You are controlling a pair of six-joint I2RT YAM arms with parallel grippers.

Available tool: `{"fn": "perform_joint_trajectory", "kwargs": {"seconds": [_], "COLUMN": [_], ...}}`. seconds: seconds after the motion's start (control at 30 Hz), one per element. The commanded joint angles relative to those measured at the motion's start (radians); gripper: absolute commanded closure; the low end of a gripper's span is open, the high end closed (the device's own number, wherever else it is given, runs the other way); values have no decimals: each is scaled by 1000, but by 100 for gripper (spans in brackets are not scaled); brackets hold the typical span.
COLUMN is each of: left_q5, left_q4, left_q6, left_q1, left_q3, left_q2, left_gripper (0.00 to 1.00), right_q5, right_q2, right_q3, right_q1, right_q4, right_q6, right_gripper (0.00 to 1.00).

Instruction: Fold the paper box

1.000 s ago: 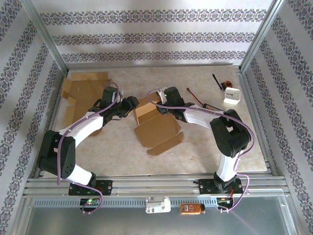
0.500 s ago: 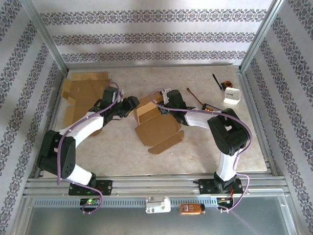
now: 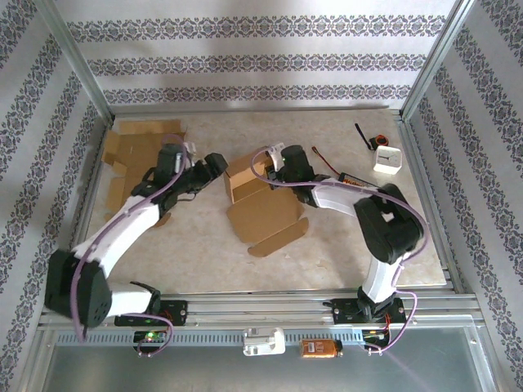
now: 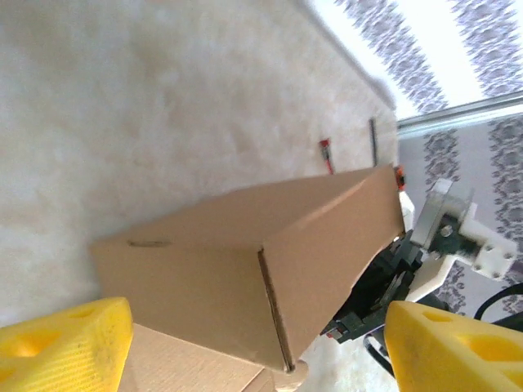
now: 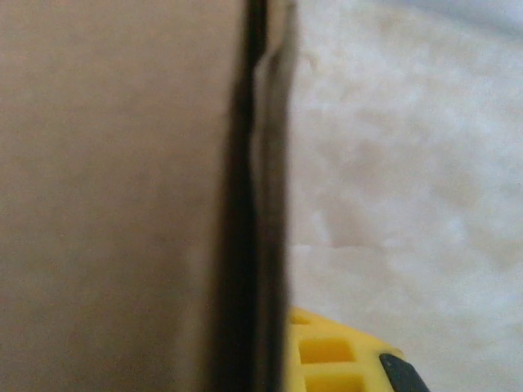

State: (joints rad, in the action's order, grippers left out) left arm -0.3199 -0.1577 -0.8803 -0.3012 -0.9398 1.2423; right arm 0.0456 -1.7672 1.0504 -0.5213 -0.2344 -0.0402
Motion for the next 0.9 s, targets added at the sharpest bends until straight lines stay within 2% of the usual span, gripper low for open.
{"fn": "perform_joint_trajectory", "kwargs": {"seconds": [0.0,0.07,0.13,0.2,0.27,0.3,0.33,0.4,0.57,0.67,0.87], "left_q5": [177,248,305,355,390,403,415,422,408,402,390], "left_q4": [-148,-199,-239,-265,-269,-263,-257,-244,-229,-222,-208], "left_q6": [196,277,336,369,375,372,364,345,308,303,304], "left_q1": [-4,-4,-3,-3,-2,-2,0,1,2,1,4], "left_q3": [-55,-50,-35,-13,16,34,49,72,106,121,136], "left_q2": [-167,-243,-304,-355,-389,-404,-413,-425,-431,-431,-416], "left_gripper": [17,17,16,16,16,16,16,16,15,15,15], "right_q5": [3,-26,-103,-255,-395,-409,-396,-330,-395,-373,-366], "right_q2": [165,195,196,181,152,136,123,101,-70,-131,-110], "right_q3": [92,199,289,328,316,322,336,335,350,355,349], "right_q1": [26,22,-10,-76,-127,-147,-167,-205,-300,-335,-357], "right_q4": [144,323,489,621,643,642,675,717,738,726,687], "right_q6": [-378,-613,-945,-1374,-1681,-1737,-1765,-1795,-1751,-1696,-1639], "right_gripper": [100,100,100,100,100,100,100,94,88,79,66]}}
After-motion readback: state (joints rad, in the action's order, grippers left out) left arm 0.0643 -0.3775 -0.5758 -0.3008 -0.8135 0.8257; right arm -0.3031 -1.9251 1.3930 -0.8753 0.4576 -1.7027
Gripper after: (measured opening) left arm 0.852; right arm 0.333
